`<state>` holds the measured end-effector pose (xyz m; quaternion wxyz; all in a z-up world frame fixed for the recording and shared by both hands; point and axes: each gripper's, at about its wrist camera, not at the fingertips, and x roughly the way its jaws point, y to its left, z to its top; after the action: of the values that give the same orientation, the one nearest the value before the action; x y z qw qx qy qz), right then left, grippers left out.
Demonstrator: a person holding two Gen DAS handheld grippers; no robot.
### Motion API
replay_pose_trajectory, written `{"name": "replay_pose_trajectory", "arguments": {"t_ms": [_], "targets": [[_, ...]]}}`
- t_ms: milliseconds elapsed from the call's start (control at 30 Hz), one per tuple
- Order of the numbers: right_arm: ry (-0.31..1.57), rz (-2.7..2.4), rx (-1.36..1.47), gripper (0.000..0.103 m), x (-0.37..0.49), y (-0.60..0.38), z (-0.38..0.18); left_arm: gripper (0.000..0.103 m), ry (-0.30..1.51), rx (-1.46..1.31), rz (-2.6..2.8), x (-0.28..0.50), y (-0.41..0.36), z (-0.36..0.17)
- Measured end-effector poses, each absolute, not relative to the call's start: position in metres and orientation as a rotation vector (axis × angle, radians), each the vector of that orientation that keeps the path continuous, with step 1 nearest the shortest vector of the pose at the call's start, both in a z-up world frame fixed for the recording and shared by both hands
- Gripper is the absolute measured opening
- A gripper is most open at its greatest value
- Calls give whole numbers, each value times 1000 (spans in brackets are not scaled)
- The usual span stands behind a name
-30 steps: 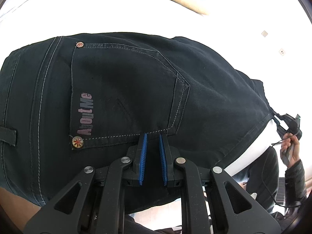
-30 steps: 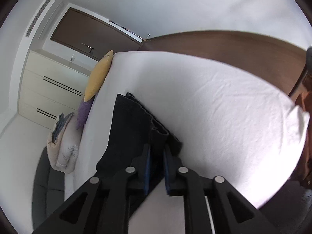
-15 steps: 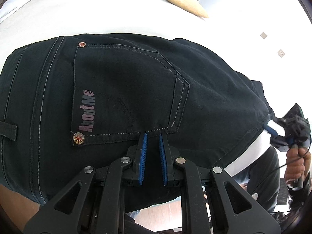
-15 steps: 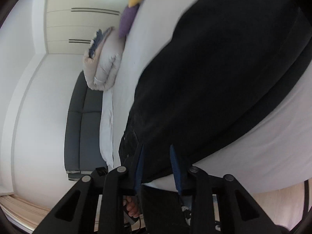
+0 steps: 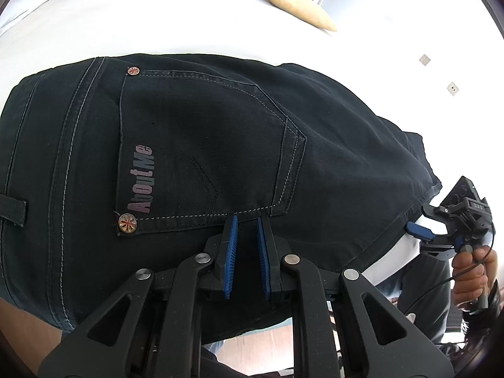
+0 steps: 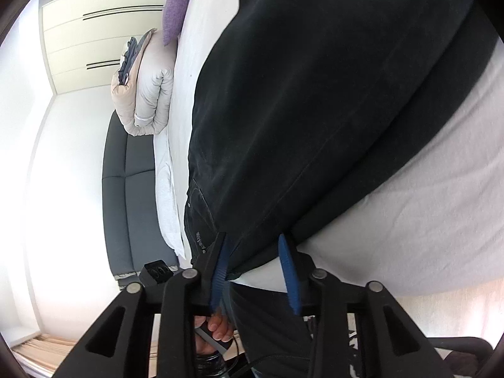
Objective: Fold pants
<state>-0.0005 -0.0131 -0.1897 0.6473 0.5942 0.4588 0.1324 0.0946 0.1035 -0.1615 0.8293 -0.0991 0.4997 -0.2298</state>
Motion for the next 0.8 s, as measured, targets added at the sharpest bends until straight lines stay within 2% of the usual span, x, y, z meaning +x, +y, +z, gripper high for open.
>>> {"name": "replay_pose_trajectory", "arguments": {"t_ms": [300,333,433,800], "targets": [[1040,325,1363,37,18,0,-202,13,1063,-197,-474,95,97,-162],[1042,335,1348,32,22,3,-201,13,1063,-192,-473,95,96,-162],[1062,339,1297,5,27,9,-202,13,1064,-172,-474,94,91,-161],[1032,349,1249,1,9,12,-204,12,1074,-70,-486,89,83,-159]]}}
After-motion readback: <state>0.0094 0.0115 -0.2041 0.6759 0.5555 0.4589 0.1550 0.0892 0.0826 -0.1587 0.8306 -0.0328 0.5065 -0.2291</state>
